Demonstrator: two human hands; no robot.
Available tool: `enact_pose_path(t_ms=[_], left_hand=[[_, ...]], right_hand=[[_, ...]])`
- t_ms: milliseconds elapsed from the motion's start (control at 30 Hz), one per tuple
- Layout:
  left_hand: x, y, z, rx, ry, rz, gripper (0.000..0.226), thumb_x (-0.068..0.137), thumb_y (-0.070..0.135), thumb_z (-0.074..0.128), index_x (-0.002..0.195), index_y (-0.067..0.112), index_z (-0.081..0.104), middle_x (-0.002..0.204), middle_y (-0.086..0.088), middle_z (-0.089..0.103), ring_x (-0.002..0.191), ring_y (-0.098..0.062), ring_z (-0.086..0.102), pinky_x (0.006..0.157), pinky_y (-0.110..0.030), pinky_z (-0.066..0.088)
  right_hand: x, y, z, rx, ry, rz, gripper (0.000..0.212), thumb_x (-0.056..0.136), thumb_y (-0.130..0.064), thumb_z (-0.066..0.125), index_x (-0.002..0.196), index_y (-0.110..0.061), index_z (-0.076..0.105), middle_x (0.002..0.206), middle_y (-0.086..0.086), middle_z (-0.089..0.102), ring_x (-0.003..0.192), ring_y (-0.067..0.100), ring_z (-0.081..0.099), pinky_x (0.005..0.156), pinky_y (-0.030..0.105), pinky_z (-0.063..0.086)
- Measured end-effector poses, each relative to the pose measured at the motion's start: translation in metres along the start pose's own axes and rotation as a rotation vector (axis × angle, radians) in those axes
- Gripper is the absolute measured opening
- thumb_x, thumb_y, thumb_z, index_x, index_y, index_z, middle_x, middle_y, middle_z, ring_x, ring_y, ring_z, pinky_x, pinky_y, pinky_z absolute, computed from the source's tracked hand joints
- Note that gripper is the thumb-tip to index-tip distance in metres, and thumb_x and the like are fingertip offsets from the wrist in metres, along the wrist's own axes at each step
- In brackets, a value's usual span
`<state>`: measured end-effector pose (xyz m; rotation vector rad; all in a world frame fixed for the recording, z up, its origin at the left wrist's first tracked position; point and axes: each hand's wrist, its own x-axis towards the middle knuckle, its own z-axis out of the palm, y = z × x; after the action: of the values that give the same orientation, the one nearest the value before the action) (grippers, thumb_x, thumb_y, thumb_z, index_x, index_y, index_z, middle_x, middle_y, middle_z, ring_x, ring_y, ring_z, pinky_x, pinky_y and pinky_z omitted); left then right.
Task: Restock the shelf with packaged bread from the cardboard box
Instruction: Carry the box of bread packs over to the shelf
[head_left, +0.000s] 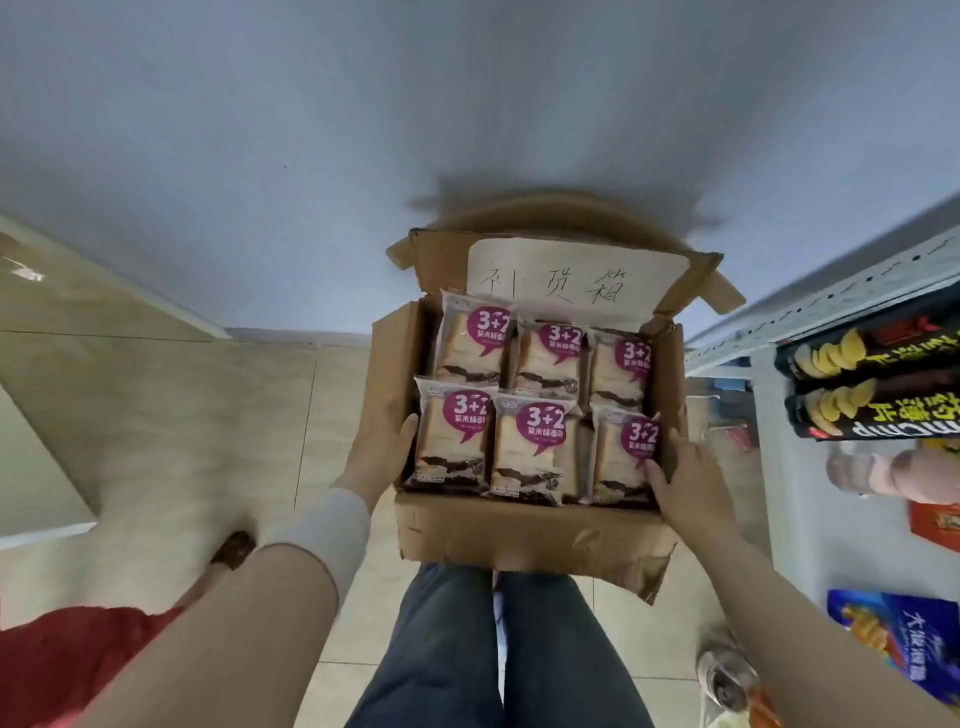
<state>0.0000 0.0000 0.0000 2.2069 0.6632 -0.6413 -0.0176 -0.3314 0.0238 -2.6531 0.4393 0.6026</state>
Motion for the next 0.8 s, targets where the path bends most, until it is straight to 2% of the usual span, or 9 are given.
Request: enact_pose_path(t_ms=[133,233,300,400,433,500,600,667,800], left_hand=[[0.031,0.007,0.010,-0.160,0.055,-0.127,0.048,0.097,0.039,0.034,0.139,0.016,0.035,0.139,-0.012,0.047,0.124,-0.032,0.045,0.090,-0.032,0.034],[0.052,0.008,0.016,-0.270,0.064,-0.229,0.049,0.097,0.047,0.025,0.131,0.017,0.045,0.131,-0.014,0.053,0.117,-0.032,0.049,0.096,-0.039,0.038],[0.062,0.009,0.018,-0.353,0.037,-0.263,0.053,0.096,0.051,0.021,0.121,0.017,0.053,0.117,-0.013,0.061,0.106,-0.029,0.056,0.092,-0.040,0.044],[0.068,0.008,0.021,-0.487,-0.008,-0.293,0.051,0.095,0.055,0.022,0.105,0.022,0.059,0.094,-0.005,0.069,0.091,-0.022,0.064,0.073,-0.032,0.047],[0.070,0.006,0.021,-0.499,-0.016,-0.292,0.048,0.095,0.054,0.025,0.104,0.023,0.059,0.091,-0.004,0.069,0.091,-0.021,0.064,0.071,-0.031,0.048],[0.073,0.001,0.022,-0.489,-0.035,-0.268,0.044,0.096,0.051,0.029,0.114,0.022,0.058,0.104,-0.005,0.068,0.099,-0.022,0.062,0.084,-0.036,0.049],[0.077,-0.004,0.025,-0.465,0.012,-0.237,0.043,0.098,0.042,0.032,0.133,0.020,0.045,0.131,-0.006,0.055,0.120,-0.022,0.049,0.100,-0.035,0.037],[0.078,-0.006,0.027,-0.453,0.034,-0.209,0.044,0.098,0.040,0.033,0.135,0.019,0.044,0.133,-0.005,0.052,0.124,-0.022,0.046,0.101,-0.034,0.034],[0.078,-0.010,0.027,-0.453,0.014,-0.194,0.042,0.097,0.042,0.034,0.131,0.021,0.047,0.128,-0.005,0.057,0.116,-0.019,0.050,0.102,-0.038,0.038]], right_hand=[[0.045,0.006,-0.004,0.162,-0.048,0.177,0.046,0.092,-0.030,0.049,0.132,-0.006,0.043,0.129,0.020,0.050,0.115,0.034,0.050,0.096,0.043,0.044],[0.071,0.012,0.000,0.236,-0.023,0.216,0.048,0.094,-0.032,0.046,0.131,-0.002,0.042,0.131,0.021,0.051,0.118,0.036,0.050,0.094,0.041,0.041],[0.081,0.015,0.000,0.278,-0.053,0.235,0.047,0.096,-0.036,0.040,0.132,-0.006,0.044,0.130,0.018,0.054,0.117,0.035,0.051,0.091,0.039,0.041],[0.088,0.019,0.002,0.344,-0.115,0.261,0.045,0.097,-0.039,0.036,0.131,-0.013,0.047,0.127,0.015,0.056,0.115,0.033,0.052,0.088,0.039,0.040],[0.089,0.020,0.004,0.351,-0.119,0.266,0.044,0.097,-0.038,0.035,0.130,-0.012,0.049,0.126,0.016,0.057,0.113,0.034,0.052,0.088,0.040,0.040],[0.090,0.022,0.005,0.347,-0.127,0.271,0.042,0.097,-0.036,0.036,0.123,-0.008,0.053,0.121,0.019,0.059,0.107,0.035,0.054,0.085,0.040,0.041],[0.092,0.021,0.006,0.327,-0.127,0.272,0.043,0.097,-0.035,0.038,0.122,-0.005,0.054,0.119,0.021,0.060,0.107,0.037,0.054,0.082,0.039,0.039],[0.093,0.020,0.006,0.294,-0.114,0.260,0.044,0.097,-0.035,0.038,0.123,-0.003,0.054,0.120,0.022,0.059,0.109,0.039,0.053,0.087,0.042,0.041],[0.091,0.019,0.007,0.262,-0.119,0.244,0.047,0.096,-0.037,0.037,0.125,-0.002,0.052,0.122,0.023,0.059,0.109,0.041,0.054,0.092,0.045,0.042]])
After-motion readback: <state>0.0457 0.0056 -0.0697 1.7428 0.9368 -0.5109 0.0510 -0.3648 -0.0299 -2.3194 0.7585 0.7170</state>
